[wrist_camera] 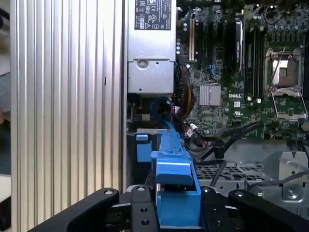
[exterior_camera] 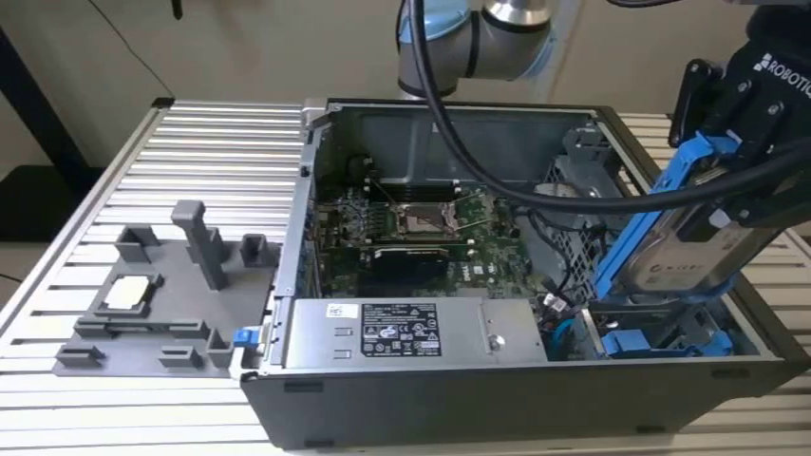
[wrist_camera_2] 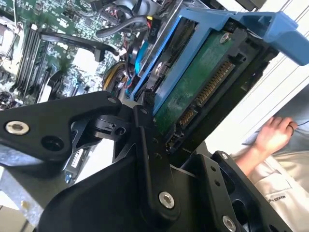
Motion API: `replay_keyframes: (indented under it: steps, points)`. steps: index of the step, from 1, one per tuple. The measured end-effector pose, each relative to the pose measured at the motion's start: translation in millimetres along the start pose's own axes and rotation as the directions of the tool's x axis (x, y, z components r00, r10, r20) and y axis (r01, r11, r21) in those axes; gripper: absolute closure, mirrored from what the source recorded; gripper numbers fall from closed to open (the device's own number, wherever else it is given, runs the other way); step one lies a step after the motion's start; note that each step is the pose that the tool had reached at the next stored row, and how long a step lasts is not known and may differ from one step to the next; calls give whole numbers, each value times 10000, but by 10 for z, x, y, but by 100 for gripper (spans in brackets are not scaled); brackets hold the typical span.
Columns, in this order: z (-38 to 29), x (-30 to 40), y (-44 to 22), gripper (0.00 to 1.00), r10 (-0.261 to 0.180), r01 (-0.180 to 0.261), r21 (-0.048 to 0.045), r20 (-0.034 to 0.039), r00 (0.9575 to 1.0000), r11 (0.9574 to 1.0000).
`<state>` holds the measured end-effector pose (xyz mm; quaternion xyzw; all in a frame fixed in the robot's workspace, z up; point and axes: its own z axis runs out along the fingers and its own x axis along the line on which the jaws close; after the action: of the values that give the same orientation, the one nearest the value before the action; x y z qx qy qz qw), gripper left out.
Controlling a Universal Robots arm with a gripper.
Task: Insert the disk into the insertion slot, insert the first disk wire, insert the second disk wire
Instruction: 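Insert the disk into the insertion slot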
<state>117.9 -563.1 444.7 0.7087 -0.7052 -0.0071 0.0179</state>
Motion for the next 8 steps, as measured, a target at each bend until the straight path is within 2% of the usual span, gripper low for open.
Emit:
replay_keyframes:
  steps: [8]
  points:
    - [93,50,-15,67,-32,32,27,-21,10000,10000]
